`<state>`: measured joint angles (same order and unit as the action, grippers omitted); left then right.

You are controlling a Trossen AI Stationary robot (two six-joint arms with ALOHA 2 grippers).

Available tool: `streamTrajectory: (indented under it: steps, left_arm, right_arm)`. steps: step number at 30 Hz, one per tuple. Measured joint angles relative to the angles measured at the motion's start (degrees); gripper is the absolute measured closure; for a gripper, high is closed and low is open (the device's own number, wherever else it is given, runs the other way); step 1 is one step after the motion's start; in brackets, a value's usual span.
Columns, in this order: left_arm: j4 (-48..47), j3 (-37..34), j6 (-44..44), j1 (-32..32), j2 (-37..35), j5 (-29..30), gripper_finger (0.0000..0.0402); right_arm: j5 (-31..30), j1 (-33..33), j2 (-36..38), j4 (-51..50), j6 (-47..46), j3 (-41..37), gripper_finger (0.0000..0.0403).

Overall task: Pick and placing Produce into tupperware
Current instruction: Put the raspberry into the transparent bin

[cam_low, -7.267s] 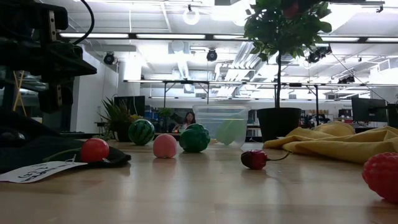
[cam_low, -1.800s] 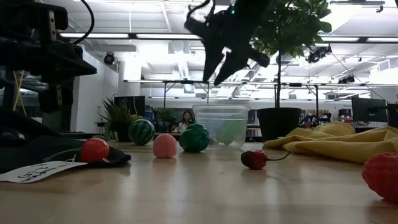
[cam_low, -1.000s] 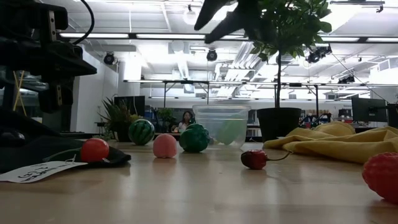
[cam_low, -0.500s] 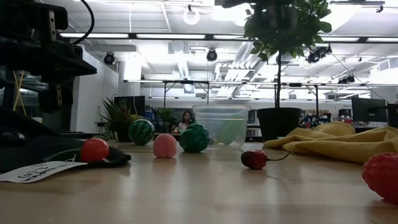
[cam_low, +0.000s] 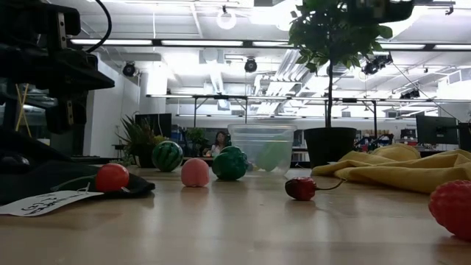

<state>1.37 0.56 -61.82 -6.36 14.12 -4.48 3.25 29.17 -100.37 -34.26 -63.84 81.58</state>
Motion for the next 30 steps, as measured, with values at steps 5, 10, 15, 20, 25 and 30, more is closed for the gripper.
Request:
streamTrajectory:
  steps: [5,10,15,20,25,30]
  left_arm:
    - [-0.01,0.00,0.00,0.01,0.00,-0.01,0.0401]
    - [0.01,0.00,0.00,-0.01,0.01,-0.01,0.0401]
    - [-0.01,0.00,0.00,0.00,0.01,-0.01,0.0401]
    - [0.01,0.00,0.01,0.00,0.00,0.00,0.0401]
    - [0.01,0.00,0.00,0.00,0.01,-0.01,0.0401]
    - [0.01,0.00,0.00,-0.01,0.00,-0.01,0.0401]
  right_arm:
    - [-0.78,2.29,-1.68,-0.04,-2.50,0.09,0.0299]
    - [-3.70,3.93,-2.02,-0.55,-4.93,0.11,0.0299]
    - [-6.48,4.99,-2.09,-4.21,-6.22,1.44,0.0299]
    - [-9.34,5.16,-4.00,-14.24,-4.21,9.14,0.0299]
    - [-10.57,5.11,-8.69,-22.63,-1.84,18.09,0.0299]
    - [-11.37,5.14,-12.79,-28.65,-1.89,24.30,0.0299]
